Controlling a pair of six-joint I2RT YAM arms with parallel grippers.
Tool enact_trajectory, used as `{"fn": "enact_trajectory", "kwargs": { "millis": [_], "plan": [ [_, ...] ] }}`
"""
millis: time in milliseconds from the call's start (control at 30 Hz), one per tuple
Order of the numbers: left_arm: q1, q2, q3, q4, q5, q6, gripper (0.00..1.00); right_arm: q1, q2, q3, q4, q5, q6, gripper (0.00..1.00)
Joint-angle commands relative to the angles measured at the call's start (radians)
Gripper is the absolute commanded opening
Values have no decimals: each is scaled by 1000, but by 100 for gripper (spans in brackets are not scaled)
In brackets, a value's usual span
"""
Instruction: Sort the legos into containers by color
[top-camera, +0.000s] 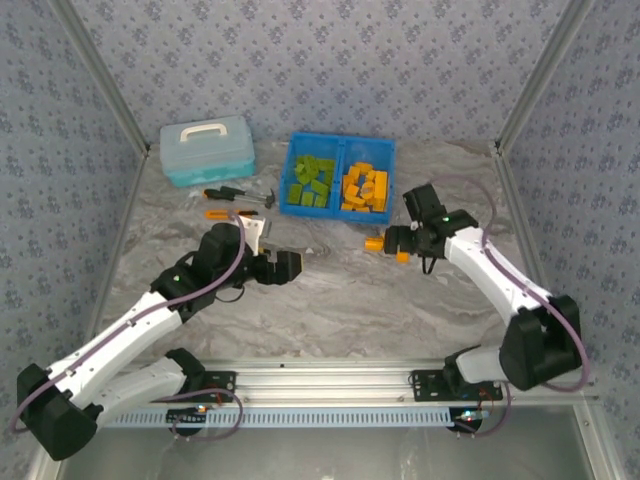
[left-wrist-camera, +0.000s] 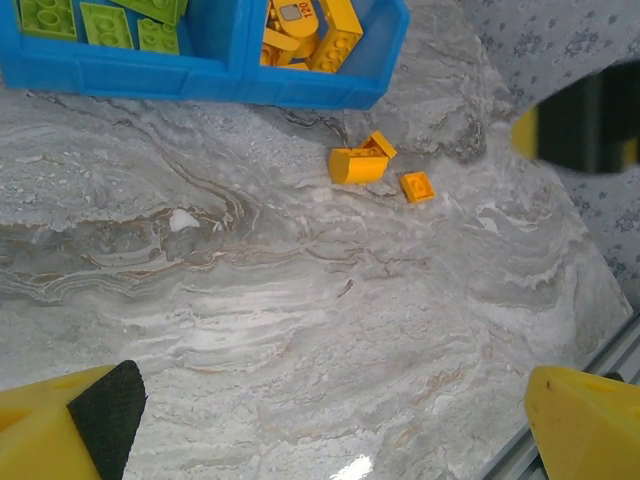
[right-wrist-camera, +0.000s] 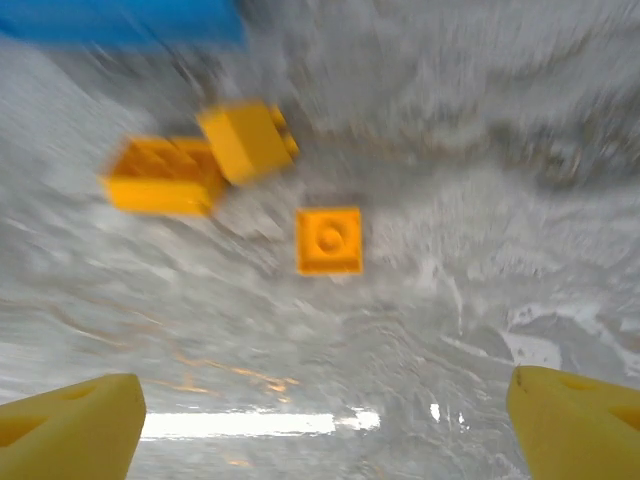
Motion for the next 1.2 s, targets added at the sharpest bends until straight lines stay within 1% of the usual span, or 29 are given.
{"fn": "enact_trajectory", "kwargs": {
  "millis": [0,167,233,333,367,567,700,733,867,900,1067,1167],
  "plan": [
    [-15,-1,35,32,21,4,99,-28,62,-23,115,-65,-35,100],
    [-36,-9,32,12,6,4,99,-71,207,8,166,-69,-47,100],
    [-43,-10,32,10,2,5,99,-83,265,34,165,-78,-53,92],
    [-50,-10,32,8,-5,5,99,-89,321,60,160,-81,-47,75],
    [-52,-10,32,8,-10,5,99,-88,332,62,160,-82,-43,71],
    [-54,-4,30,13,-18,2,99,-89,369,55,174,-87,-31,59],
    [-56,-2,26,16,-18,-4,99,-91,380,54,165,-79,-14,43],
    [-56,-5,22,19,-19,-6,99,-89,376,56,157,-70,-8,40],
    [-56,-14,11,25,-27,-10,99,-90,321,59,140,-59,3,36],
    [-55,-14,9,24,-29,-9,99,-90,297,59,113,-56,8,35],
    [-56,-10,18,19,-33,-4,99,-74,113,72,53,-32,50,33],
    [-56,-10,24,21,-36,-3,99,-41,19,131,25,-2,71,34]
  ]
}}
